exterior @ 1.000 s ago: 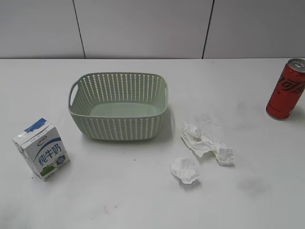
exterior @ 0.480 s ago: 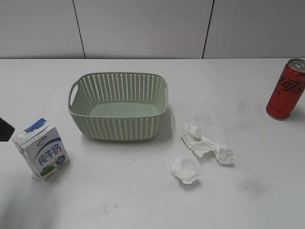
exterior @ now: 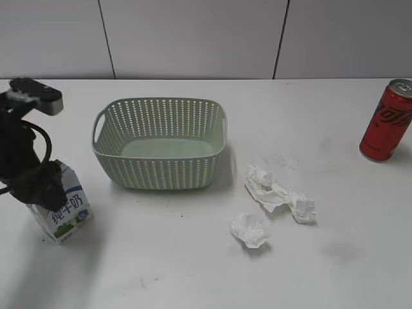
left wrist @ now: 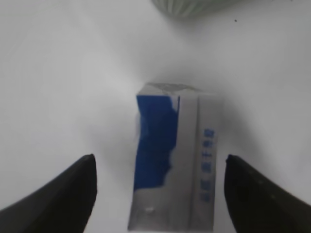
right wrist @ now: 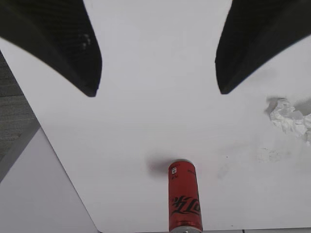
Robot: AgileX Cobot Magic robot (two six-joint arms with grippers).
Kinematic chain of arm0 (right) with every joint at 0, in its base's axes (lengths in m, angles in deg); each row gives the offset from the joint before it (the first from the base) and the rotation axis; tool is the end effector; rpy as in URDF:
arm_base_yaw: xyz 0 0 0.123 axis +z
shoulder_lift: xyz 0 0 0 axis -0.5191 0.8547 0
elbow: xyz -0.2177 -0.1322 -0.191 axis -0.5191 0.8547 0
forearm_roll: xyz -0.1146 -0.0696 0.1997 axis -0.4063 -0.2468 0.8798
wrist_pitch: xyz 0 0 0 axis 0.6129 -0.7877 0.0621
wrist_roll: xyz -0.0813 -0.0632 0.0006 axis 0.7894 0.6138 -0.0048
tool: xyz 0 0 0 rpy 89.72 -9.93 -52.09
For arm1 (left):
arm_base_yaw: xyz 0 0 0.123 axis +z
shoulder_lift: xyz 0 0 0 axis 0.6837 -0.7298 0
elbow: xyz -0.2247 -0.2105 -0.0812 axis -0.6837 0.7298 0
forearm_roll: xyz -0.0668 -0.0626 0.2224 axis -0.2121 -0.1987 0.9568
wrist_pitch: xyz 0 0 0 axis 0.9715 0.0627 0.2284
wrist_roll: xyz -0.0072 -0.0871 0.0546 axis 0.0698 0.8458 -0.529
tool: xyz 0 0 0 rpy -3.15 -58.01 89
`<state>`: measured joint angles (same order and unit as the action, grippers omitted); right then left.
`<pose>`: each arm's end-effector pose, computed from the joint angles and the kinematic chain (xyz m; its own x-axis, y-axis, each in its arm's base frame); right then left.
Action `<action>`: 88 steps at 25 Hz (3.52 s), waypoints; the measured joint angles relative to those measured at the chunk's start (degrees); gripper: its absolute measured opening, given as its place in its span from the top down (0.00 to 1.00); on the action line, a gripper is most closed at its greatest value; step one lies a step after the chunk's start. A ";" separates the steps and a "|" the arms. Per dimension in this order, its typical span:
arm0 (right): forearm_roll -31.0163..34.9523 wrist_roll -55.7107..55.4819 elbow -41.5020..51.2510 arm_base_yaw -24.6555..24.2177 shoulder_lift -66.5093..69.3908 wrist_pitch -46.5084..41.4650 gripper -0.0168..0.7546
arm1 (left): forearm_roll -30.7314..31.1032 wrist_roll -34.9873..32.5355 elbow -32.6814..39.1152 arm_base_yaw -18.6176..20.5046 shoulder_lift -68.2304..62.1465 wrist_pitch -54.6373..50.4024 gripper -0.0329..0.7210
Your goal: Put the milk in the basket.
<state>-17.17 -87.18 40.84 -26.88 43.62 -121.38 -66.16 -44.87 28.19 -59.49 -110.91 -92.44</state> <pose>-0.0372 -0.0178 0.2691 -0.4312 -0.0563 -0.9005 0.0446 0.9955 -0.0837 0.2549 -0.0940 0.2325 -0.7595 0.5927 -0.2680 0.6311 0.7712 -0.0830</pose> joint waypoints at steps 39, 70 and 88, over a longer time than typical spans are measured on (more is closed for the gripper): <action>0.00 0.00 0.00 0.00 0.00 0.00 0.22 | 5.57 -0.55 -35.75 -15.92 -15.32 -0.72 0.54; 0.00 0.00 0.00 0.00 0.00 0.00 0.22 | 5.27 8.71 -52.31 -17.80 -26.35 -10.30 0.17; 0.00 0.00 0.00 0.00 0.00 0.00 0.22 | 12.91 29.95 -50.71 -3.56 -18.00 -23.63 0.17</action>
<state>-17.17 -87.18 40.84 -26.88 43.62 -121.38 -53.25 -14.92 -22.52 -63.05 -128.91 -116.06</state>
